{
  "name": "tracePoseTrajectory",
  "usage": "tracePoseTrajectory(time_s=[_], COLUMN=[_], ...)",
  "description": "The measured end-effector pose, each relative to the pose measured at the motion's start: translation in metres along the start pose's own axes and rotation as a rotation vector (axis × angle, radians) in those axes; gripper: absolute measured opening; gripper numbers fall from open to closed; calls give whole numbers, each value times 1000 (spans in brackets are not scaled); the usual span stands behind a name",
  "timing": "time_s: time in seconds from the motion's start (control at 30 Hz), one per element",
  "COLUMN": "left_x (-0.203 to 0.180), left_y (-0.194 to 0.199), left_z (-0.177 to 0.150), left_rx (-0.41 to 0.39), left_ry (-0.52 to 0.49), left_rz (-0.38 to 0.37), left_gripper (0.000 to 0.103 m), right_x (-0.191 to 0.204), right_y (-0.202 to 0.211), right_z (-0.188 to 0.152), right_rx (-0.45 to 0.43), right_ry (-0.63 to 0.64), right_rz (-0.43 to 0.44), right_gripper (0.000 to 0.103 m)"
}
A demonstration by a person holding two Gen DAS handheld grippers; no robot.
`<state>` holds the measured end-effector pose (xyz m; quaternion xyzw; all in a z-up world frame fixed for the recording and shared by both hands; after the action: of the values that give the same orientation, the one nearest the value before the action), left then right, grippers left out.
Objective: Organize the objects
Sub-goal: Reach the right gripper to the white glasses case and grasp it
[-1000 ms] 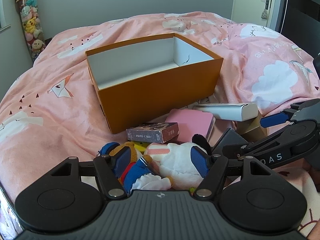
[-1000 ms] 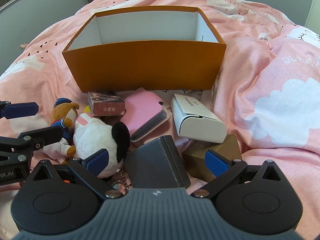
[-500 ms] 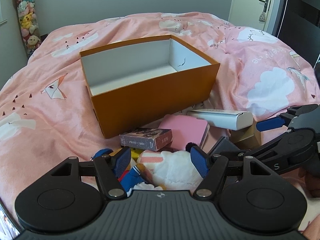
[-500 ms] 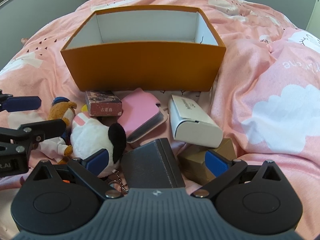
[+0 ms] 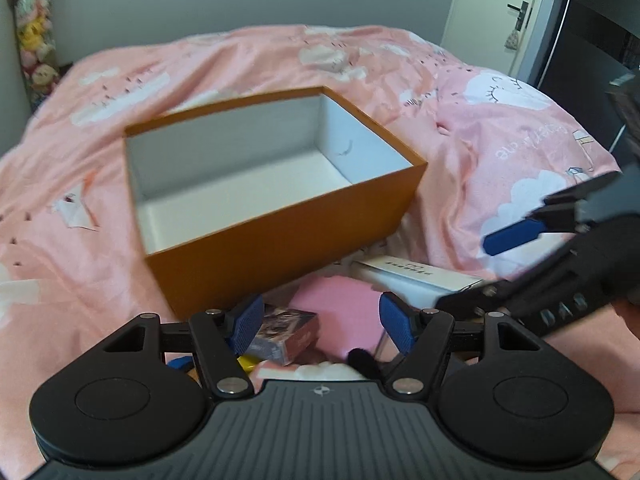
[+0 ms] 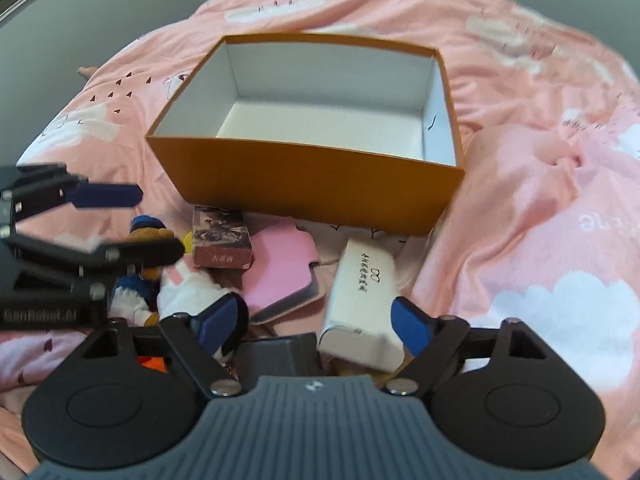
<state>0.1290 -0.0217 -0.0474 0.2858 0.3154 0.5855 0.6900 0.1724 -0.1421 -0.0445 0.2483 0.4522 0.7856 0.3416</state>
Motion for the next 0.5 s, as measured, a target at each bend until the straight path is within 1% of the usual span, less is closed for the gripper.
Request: tracePoseTrajectory(time_s=[0.1,0.2,0.27,0.4,0.5], left_x=[-3,-4,-3,1,6], left_y=[-15,-26,-34,-48,-56], left_z=[4,5,6,7,8], left_rx=[33,61,79,120,133], left_ry=[-5,4,8,17,29], left_rz=[-10,-27,-34,-52,-54], left_gripper=[75,74,74,73,73], right_x=[-15,-23,-27,-30,-33], right_y=[-18,-38,-51,-74,-90], right_z=[10,14,14,17,16], right_rx=[89,171,220,298,348], right_ry=[-44,-58,-65,-57,-58], right_rz=[27,60,67,66,79], right_gripper=[84,84,84,84,83])
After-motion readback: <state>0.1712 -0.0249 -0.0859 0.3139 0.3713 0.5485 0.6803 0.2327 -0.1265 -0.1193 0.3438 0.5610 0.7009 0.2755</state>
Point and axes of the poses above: each gripper's, at about its wrist camera, not at the fingertips, and y roughly against the way its jaws point, x to its left, z to its top, the point moved 9 cm from there along -y, roughly the way its jaws point, and after that the axes turned 1 degree about -y, right-handed, at the moved point
